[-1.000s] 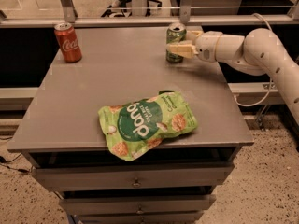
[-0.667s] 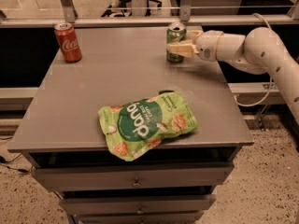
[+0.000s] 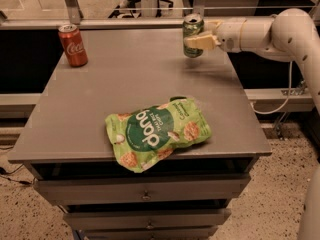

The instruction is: Knock green can over

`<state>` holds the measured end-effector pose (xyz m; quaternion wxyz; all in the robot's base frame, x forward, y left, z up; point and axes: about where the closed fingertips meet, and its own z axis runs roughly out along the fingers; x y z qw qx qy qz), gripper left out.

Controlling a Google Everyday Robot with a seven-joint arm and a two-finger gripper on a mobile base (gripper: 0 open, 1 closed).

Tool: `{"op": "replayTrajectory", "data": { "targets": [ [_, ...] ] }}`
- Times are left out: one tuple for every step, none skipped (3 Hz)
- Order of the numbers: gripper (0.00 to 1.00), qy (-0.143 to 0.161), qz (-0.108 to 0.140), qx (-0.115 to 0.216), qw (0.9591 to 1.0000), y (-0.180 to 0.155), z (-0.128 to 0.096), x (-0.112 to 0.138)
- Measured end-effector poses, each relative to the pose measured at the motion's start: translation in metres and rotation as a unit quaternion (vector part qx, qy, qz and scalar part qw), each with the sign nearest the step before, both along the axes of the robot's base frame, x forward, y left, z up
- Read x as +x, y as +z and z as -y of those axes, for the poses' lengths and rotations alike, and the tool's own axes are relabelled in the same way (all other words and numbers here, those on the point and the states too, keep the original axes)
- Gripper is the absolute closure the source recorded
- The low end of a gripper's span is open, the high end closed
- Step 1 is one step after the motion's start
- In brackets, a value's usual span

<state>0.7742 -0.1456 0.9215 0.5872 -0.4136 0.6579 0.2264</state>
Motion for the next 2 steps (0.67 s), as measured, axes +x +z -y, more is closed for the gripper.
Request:
{"op": "replayTrajectory", "data": {
  "targets": [
    [1.00, 0.021, 0.001, -0.073, 0.9971, 0.016, 0.005, -0.004],
    [1.00, 0.067, -0.004, -0.224, 0.9723, 0.007, 0.011, -0.022]
  ]
}}
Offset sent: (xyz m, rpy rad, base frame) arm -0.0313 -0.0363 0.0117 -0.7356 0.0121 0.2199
